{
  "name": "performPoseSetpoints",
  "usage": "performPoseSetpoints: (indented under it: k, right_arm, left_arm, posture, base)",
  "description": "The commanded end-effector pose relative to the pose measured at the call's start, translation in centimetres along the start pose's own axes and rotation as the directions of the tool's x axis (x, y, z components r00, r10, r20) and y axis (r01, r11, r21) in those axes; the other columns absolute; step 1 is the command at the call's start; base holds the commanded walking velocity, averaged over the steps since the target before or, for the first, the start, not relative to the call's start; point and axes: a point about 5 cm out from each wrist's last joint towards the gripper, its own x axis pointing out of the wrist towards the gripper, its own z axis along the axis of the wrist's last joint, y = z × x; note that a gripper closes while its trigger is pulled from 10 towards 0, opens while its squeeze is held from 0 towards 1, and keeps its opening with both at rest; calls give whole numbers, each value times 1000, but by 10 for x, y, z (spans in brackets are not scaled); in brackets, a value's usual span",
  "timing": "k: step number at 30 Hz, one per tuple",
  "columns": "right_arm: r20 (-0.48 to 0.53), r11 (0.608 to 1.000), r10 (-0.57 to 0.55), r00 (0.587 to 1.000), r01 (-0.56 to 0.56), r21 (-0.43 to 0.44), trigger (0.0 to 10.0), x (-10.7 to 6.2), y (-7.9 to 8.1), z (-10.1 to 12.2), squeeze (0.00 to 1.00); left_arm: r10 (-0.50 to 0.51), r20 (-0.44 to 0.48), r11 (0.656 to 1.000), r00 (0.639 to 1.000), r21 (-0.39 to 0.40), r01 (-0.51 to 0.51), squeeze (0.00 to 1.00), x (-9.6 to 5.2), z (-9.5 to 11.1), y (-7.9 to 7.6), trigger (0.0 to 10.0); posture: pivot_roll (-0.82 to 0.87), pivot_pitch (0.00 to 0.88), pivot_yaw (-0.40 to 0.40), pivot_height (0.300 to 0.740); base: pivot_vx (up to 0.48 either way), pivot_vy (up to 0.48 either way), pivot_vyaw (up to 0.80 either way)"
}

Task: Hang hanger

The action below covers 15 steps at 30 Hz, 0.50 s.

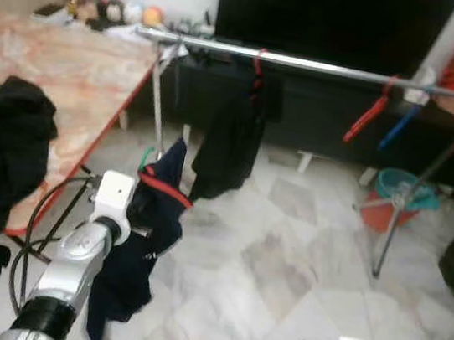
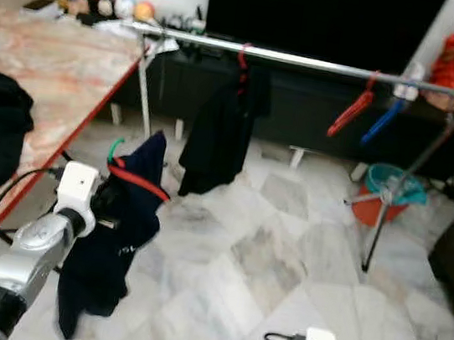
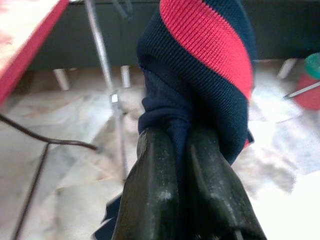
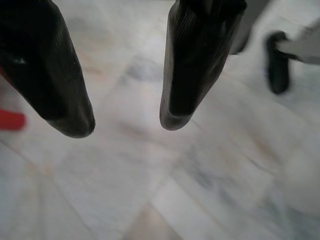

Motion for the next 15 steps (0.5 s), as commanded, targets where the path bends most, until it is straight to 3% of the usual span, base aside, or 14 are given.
performPoseSetpoints:
  k: [1,3,15]
  right_arm:
    - [-15,999,-33,999,33,13,10000,-2,-11,-6,0]
    - [-21,999,-37,999,38,12,10000,-2,-12,-6,0]
    - [-31,999,-38,999,38,-16,10000,-1,-12,-6,0]
  left_arm:
    - [-30,62,999,998,17,29,0,6,15,-8,10000]
    - [-34,63,999,997,17,33,0,6,15,-9,10000]
    - [-53,60,998,997,20,52,0,6,13,-12,10000]
  posture:
    - [130,0,-49,732]
    - [130,0,-49,732]
    - [130,0,-48,732]
  base:
    - [386,0,0]
    - [386,0,0]
    - [403,0,-693]
